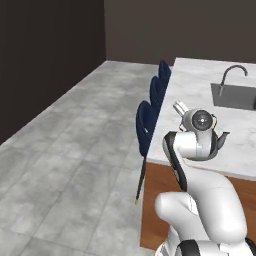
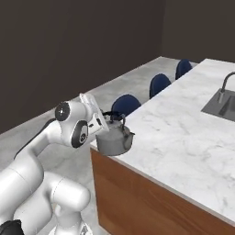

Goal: The kettle is done boiling. Turn off the stove, then wait for 300 timesteps before moving the kettle to the dining table.

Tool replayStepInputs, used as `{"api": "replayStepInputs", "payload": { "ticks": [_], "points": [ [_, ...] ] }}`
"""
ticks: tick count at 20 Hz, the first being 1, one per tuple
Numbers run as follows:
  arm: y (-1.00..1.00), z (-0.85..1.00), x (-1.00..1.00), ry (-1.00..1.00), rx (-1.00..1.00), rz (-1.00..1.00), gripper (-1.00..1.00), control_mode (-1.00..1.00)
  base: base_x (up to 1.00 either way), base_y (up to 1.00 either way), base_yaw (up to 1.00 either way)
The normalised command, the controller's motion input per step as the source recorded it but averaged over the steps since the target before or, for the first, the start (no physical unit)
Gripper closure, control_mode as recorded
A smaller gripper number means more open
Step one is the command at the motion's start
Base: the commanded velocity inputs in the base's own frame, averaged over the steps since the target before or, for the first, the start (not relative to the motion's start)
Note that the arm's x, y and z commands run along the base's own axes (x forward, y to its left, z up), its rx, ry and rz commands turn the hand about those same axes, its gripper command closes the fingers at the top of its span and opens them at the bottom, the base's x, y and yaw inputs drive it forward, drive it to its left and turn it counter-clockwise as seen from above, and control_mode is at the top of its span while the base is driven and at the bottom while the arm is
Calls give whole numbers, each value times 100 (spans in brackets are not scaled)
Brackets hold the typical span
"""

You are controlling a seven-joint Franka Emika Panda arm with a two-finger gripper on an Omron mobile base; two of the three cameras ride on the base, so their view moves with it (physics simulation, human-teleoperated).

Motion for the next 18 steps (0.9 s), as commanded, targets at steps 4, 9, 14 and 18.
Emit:
{"api": "replayStepInputs", "payload": {
  "ticks": [4, 9, 14, 18],
  "points": [
    [0, 0, 0, 0, 0, 0, 100, 100, 61, 0, -17],
    [0, 0, 0, 0, 0, 0, 100, 100, 56, 0, -15],
    [0, 0, 0, 0, 0, 0, 100, 100, 32, 13, -5],
    [0, 0, 0, 0, 0, 0, 100, 100, 3, 1, 0]
  ]
}}
